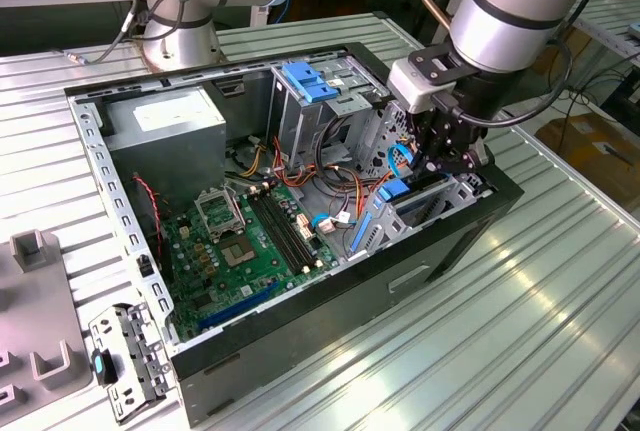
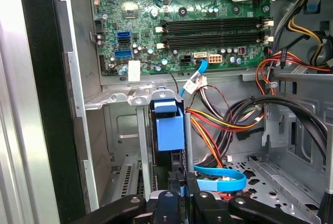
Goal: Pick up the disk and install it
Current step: 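Insert the second disk wire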
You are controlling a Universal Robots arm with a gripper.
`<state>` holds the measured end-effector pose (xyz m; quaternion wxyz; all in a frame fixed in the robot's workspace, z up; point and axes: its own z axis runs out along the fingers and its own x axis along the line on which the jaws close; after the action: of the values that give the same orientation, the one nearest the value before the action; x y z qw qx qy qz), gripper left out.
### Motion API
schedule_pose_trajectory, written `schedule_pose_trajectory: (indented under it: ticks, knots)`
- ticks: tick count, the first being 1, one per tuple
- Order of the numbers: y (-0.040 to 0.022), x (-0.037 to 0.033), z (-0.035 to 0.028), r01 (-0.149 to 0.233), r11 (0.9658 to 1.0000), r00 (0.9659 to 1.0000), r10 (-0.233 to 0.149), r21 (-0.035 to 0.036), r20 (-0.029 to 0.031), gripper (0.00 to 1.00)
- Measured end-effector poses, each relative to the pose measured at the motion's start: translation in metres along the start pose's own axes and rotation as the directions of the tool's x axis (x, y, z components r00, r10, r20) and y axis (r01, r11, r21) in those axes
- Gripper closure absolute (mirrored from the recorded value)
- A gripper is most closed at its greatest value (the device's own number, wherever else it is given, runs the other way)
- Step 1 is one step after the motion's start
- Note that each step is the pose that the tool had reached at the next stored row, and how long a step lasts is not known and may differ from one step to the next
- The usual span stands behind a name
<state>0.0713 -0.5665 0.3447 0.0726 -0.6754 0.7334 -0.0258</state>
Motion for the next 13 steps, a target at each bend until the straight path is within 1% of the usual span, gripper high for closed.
schedule_pose_trajectory:
  ticks: [4,8,10,12,13]
  knots:
    - [0.0003,0.0007,0.0024,0.0,1.0,1.0,0.0,-0.0001,-0.0002,0.84]
    - [0.0003,0.0007,0.0025,0.0,1.0,1.0,0.0,0.0,0.0006,0.84]
    - [-0.0003,0.0005,0.0002,0.0,1.0,1.0,0.0,0.0001,0.0019,0.84]
    - [-0.0014,0.0002,-0.0033,0.0,1.0,1.0,0.0,-0.0001,0.0006,0.84]
    - [-0.0016,0.0002,-0.0031,0.0,1.0,1.0,0.0,-0.0001,0.0012,0.84]
